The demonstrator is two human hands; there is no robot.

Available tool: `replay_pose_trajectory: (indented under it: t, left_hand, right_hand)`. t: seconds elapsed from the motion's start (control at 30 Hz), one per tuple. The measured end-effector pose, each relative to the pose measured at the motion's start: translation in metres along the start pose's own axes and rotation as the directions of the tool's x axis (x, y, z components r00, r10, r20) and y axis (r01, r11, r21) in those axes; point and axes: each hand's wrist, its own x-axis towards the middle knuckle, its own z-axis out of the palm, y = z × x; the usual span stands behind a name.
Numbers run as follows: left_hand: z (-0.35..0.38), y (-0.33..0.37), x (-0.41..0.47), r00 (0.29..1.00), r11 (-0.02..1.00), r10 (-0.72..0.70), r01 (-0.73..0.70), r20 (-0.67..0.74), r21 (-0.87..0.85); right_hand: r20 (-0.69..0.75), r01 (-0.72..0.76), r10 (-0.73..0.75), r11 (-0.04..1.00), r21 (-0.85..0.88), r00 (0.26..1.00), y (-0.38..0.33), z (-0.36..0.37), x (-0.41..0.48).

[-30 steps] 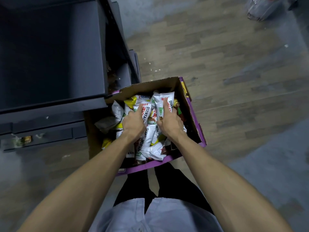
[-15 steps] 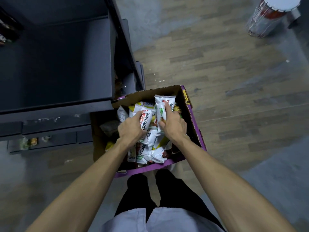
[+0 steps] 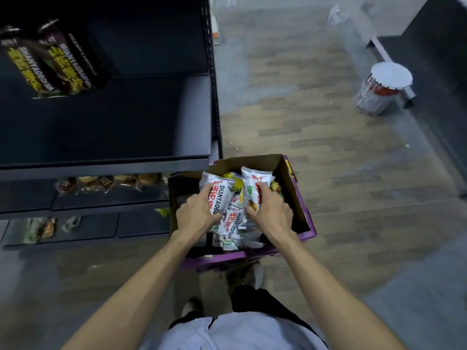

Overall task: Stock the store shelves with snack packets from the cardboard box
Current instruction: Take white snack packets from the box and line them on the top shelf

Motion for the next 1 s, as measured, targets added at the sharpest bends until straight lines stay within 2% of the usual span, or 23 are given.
replay_pose_trajectory:
  t: [0.13,0.23,0.33,0.53,0.8,1.0]
  left_hand:
    - [-0.02,-0.029,-0.021,0.999,0.993,0.045,-0.046,-0.012,-0.107]
    - [-0.034,-0.055,-0.041,0.997,0.996,0.065,-0.068,-0.05,-0.061]
    - [-0.054,-0.082,-0.065,0.993,0.989,0.064,-0.077,-0.098,-0.129]
    - [-0.109,-0.127,-0.106,0.955,0.977,0.097,-0.146,-0.281,-0.156]
    - [-0.204,-0.15,-0.135,0.82,0.949,0.132,-0.267,-0.556,-0.167]
    - [-0.286,-0.135,-0.162,0.661,0.92,0.188,-0.377,-0.726,-0.105]
  right_hand:
    - [-0.027,0.004,-0.004,1.0,-0.014,1.0,-0.034,0.006,-0.029]
    - [-0.047,0.013,-0.014,1.0,-0.028,0.999,-0.061,0.014,-0.057]
    - [-0.085,0.043,-0.046,0.999,-0.033,0.995,-0.091,0.021,-0.086]
    - [-0.218,0.16,-0.158,0.987,-0.005,0.963,-0.157,0.016,-0.134]
    - [-0.396,0.353,-0.349,0.933,-0.065,0.85,-0.239,-0.048,-0.162]
    - [-0.51,0.478,-0.441,0.876,-0.065,0.739,-0.291,-0.122,-0.177]
